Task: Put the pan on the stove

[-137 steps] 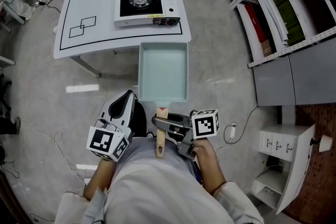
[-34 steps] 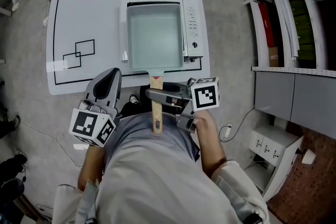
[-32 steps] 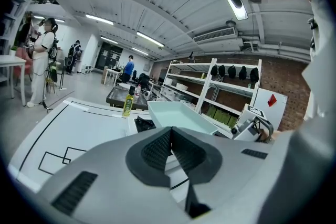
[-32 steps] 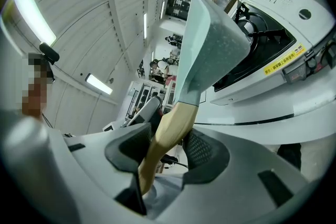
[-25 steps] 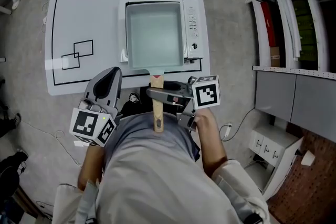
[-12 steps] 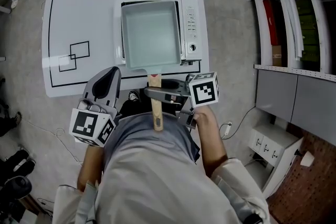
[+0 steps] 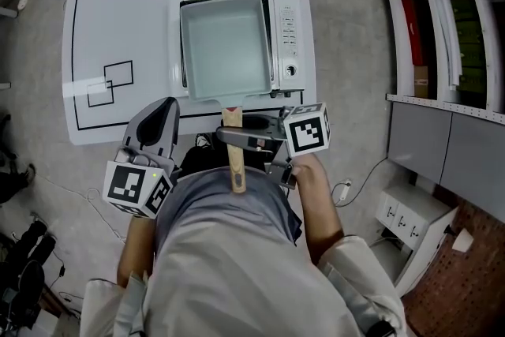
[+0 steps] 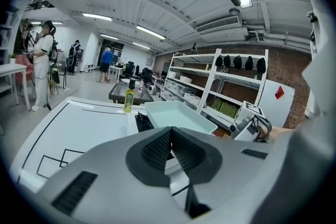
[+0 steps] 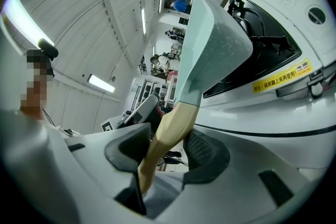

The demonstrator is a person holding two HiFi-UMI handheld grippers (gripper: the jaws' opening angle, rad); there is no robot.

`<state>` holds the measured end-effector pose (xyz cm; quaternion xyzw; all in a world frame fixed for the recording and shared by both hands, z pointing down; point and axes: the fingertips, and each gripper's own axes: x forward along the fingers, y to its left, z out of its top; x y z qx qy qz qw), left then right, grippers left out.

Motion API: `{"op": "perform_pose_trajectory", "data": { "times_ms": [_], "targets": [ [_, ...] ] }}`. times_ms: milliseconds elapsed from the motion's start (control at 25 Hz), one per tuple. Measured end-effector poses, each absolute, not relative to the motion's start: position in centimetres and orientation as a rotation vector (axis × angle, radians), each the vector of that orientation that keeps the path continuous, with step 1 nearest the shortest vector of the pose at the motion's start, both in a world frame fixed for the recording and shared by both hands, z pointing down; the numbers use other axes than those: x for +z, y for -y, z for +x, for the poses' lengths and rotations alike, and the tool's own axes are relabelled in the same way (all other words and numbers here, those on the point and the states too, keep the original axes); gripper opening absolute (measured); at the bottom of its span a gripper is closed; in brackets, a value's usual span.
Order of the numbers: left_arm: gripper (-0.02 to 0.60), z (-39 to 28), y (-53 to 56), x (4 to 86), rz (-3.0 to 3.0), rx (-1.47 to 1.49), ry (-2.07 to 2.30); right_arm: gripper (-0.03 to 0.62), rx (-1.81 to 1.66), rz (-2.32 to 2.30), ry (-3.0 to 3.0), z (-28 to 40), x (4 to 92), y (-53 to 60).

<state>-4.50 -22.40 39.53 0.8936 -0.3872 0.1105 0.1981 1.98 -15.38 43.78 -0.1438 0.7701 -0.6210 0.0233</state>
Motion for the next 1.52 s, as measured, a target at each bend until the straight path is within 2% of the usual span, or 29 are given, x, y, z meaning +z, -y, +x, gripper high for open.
{"op": "perform_pose_trajectory", "data": {
  "times_ms": [1520],
  "targets": [
    [0.006, -4.1, 25.8, 40.5, 2.464, 0.394, 1.187, 0.196, -1.92, -0.382, -2.363, 3.4, 47.0, 18.3]
  ]
}}
